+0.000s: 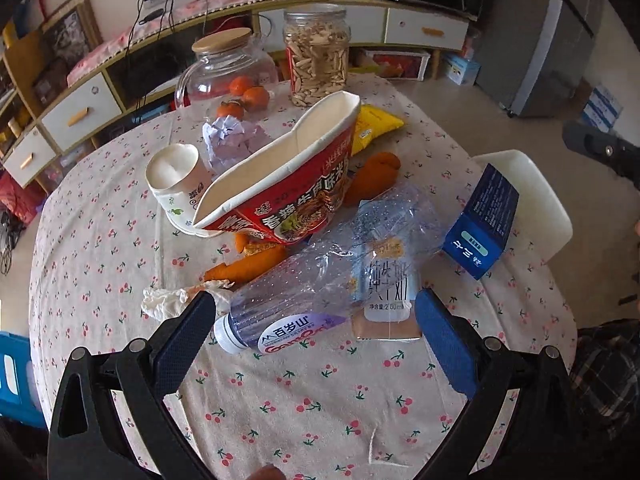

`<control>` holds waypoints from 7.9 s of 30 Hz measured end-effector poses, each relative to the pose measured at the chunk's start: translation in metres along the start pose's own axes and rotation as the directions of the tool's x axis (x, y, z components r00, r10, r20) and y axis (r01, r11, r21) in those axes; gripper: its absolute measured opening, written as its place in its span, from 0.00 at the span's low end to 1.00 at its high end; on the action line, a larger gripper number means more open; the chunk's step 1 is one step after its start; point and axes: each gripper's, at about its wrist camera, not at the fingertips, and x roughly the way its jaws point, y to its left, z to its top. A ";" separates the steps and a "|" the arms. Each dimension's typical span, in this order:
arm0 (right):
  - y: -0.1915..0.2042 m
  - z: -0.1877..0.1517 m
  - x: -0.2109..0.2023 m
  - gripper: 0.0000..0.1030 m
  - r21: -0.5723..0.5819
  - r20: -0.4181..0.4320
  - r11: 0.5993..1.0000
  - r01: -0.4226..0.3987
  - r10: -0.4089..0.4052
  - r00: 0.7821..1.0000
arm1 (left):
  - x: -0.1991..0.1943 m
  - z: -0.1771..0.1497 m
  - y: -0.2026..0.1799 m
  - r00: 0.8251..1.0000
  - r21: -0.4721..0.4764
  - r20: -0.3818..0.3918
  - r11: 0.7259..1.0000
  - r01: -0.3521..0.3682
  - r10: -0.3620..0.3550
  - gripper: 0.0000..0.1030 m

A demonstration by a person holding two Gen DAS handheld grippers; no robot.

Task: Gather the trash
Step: 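Grasp the clear plastic bottle with the left tool while the right tool grasps the blue box, then lift the bottle with the left tool while the right tool lifts the blue box, then drop the blue box into the white bin with the right tool while the left tool drops the bottle, then move both tools back over the table toward the remaining trash, then grasp the crumpled white tissue with the left tool while the right tool grasps the milk carton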

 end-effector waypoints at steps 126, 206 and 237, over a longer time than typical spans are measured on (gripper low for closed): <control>-0.242 -0.023 0.018 0.80 0.383 0.072 0.914 0.132 -0.172 0.982 | 0.005 0.102 -0.250 0.914 0.034 0.355 0.979 0.200 -0.199 0.47; -0.105 -0.007 0.003 0.93 0.132 0.154 0.966 0.223 -0.242 0.958 | 0.008 0.079 -0.123 0.960 -0.239 0.255 0.970 -0.052 0.114 0.90; 0.052 -0.021 0.065 0.93 -0.105 -0.037 0.994 0.012 -0.016 0.999 | 0.038 -0.030 0.069 0.945 -0.602 -0.002 0.754 -0.262 0.327 0.92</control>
